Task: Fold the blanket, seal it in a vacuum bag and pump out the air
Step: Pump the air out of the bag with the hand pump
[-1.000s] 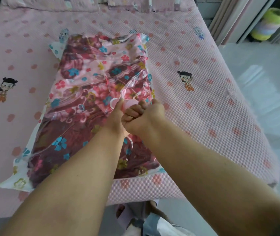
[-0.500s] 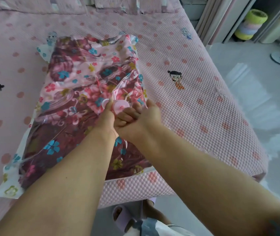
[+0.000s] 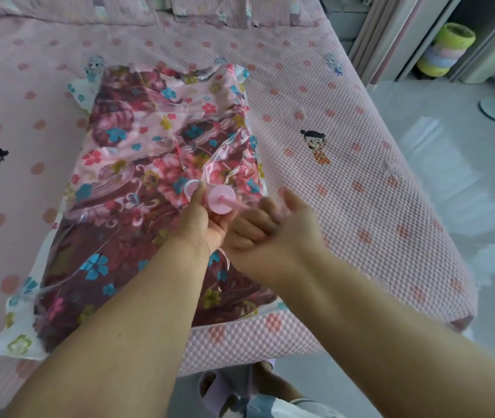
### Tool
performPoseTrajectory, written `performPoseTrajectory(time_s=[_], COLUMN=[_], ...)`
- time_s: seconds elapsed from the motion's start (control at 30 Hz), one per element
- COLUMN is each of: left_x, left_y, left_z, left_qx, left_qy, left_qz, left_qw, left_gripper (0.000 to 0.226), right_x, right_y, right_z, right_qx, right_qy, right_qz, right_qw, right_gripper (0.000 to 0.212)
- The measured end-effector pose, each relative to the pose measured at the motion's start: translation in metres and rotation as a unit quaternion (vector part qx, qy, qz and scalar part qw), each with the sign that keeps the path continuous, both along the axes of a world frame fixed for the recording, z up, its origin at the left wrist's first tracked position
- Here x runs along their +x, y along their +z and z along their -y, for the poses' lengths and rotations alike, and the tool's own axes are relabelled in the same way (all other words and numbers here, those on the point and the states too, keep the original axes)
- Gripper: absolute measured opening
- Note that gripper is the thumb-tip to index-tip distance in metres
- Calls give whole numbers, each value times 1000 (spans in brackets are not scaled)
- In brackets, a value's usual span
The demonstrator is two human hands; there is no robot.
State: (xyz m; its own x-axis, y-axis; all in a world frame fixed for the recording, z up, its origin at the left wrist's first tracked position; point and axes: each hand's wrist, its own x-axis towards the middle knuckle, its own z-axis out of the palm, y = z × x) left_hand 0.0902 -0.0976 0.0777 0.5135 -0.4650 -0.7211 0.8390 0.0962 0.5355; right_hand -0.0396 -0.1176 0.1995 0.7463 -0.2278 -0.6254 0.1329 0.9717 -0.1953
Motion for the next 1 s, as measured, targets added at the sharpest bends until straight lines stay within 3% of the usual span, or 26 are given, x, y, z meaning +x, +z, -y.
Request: performPoseTrajectory(time_s=[0.1,0.27,0.37,0.53,0.63,0.77,0.83,0.93,1.0], left_x=[3,-1,4,-2,-5,-4,-4,2,3], left_y=[-6,0,4,3,8,11,14,6,5], left_z=[-3,-1,-1,-6,-2,0,-3,-11,-10], left_qx=[-13,40,41,-41,-54,-44,-69,-38,-34], left_qy=[-5,-67,-81,4,-9,-33,-29,16,35], left_qz=[0,52,40,-29,-55,-58,-71,-56,-59], left_qw=[1000,996,995,999,997,997,995,998,997], left_gripper=[39,37,41,39,54,49,55,40,41], right_x=[-26,54,38,-28,10,62,41,-12,-24], right_y=[15,-10,-13,12,0,-15,-15,-2,2], right_z=[-4,2,3,-2,4,8,6,-3,1], right_qx=[-6,11,-17,-23,4,-28,-37,-58,-65], right_qy=[-11,-67,-47,-22,-69,-54,-23,55,43], right_qz=[-8,-148,-81,-34,-73,-135,-84,-25,-5], right_qw=[1000,987,995,999,995,989,995,997,997], right_gripper=[53,59,59,55,60,58,56,50,52])
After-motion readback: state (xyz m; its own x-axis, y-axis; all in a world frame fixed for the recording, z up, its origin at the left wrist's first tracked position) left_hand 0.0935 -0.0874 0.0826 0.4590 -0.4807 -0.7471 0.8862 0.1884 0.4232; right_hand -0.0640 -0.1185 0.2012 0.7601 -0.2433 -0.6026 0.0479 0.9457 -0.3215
